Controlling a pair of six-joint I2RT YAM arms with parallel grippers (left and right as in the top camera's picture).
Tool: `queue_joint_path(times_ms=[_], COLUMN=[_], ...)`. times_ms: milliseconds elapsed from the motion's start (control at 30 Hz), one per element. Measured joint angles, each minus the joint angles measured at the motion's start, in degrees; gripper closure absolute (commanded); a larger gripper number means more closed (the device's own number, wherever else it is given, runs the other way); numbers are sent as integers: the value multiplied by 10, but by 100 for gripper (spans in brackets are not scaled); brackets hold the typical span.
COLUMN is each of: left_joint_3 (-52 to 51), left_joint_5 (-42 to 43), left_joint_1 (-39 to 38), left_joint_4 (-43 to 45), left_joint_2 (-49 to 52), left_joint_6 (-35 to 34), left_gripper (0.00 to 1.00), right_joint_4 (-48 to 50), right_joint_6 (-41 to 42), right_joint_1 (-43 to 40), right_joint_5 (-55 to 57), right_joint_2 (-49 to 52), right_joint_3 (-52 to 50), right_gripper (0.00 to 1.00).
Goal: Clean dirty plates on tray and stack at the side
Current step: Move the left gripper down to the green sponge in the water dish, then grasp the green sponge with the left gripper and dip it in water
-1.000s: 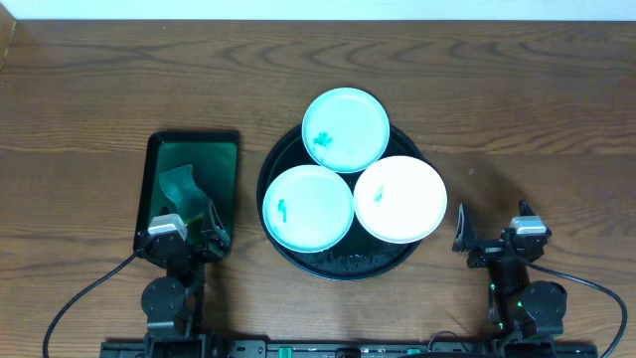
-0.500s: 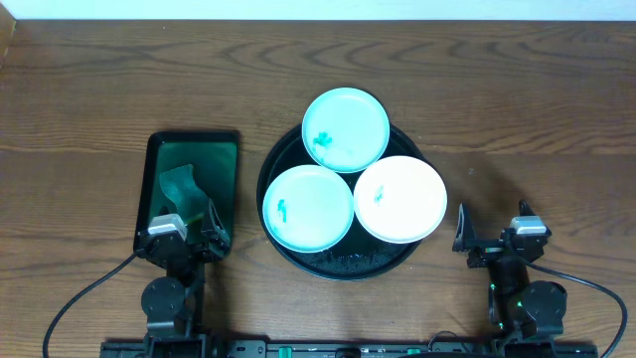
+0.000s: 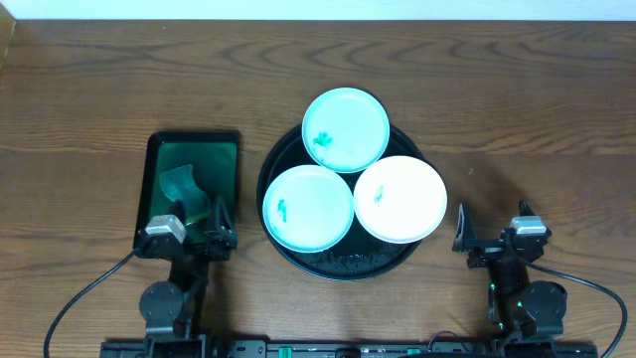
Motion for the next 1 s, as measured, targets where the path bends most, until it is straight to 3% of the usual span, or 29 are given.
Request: queue_joint_path(times_ms=[200,267,367,433,633,800,1000], left_joint_3=[-3,6,55,128,415,551,606], left_joint_5=[40,26,-7,-24,-74,-115,-130], left_joint_1=[0,0,0,0,0,12,66], left_joint_4=[137,135,63,-32,-344,-441,-482], left_joint_2=[0,3,37,98,376,575,744], left_joint_6=[-68,-64,-38,-18,16,34,6], left_gripper=[20,20,20,20,20,20,20], right_joint_4=[0,0,0,0,0,0,0], right_joint_6=[0,0,0,0,0,0,0], right_joint_1=[0,0,0,0,0,0,0], right_joint_5=[0,0,0,0,0,0,0], right_joint_2=[0,0,0,0,0,0,0], right_joint_3=[0,0,0,0,0,0,0], right_gripper=[1,1,1,1,1,1,1])
